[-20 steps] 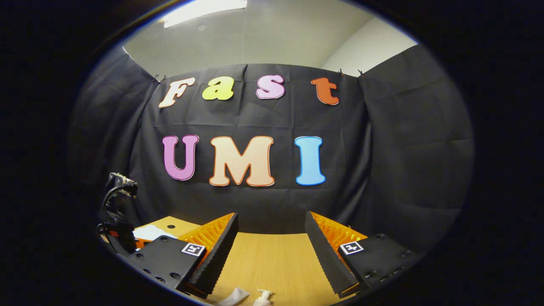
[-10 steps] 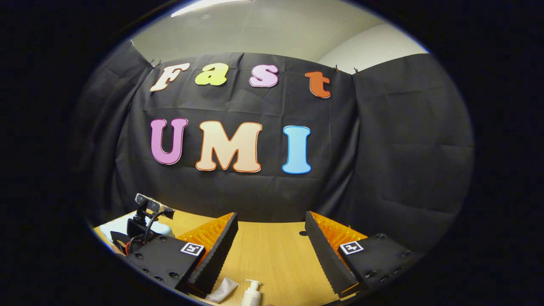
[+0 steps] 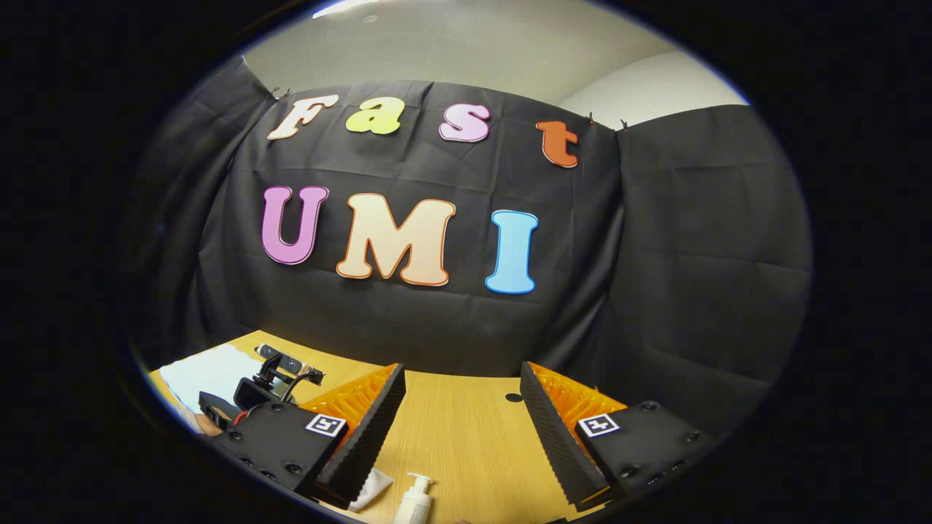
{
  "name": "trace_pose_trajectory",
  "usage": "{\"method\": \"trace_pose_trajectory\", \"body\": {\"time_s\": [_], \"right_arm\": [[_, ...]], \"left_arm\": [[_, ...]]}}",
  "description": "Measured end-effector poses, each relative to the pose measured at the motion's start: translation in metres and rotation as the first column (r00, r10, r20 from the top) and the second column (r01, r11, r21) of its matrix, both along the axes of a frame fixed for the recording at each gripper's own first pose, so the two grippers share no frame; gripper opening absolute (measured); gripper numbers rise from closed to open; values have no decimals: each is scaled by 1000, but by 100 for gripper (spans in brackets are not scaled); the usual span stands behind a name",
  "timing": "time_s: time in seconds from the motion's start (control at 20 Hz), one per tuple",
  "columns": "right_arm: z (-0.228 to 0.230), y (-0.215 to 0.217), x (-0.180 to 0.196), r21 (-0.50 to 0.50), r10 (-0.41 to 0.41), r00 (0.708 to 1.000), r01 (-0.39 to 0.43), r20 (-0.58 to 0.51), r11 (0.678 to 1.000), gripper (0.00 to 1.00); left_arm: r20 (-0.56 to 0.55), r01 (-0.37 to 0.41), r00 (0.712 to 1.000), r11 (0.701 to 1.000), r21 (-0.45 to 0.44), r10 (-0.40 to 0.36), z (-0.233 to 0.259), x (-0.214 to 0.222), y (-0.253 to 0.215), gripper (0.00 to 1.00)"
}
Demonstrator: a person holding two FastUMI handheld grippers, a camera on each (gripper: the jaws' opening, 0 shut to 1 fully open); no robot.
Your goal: First open the suitcase, pack the skin care products into it, and then close the suitcase.
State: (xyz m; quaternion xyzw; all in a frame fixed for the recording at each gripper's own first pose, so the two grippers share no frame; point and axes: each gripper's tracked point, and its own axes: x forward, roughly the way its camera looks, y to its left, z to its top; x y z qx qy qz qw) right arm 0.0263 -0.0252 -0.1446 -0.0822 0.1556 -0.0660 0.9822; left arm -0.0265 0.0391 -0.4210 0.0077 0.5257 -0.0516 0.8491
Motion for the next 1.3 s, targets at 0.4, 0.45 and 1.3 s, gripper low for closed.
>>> {"method": "trace_pose_trajectory", "body": {"time_s": [0.4, 0.45, 1.3], "right_arm": [[-1, -11, 6, -40, 7, 1000, -6, 20, 999, 99], [0, -9, 7, -44, 15, 1000, -14, 26, 999, 100], [-2, 17, 21, 62, 120, 990, -125, 78, 990, 99]], "left_arm": [[-13, -1, 1000, 998, 56, 2, 1, 9, 22, 19], [-14, 3, 1000, 999, 41, -3, 2, 11, 19, 12], [99, -24, 995, 997, -74, 31, 146, 53, 34, 0]]}}
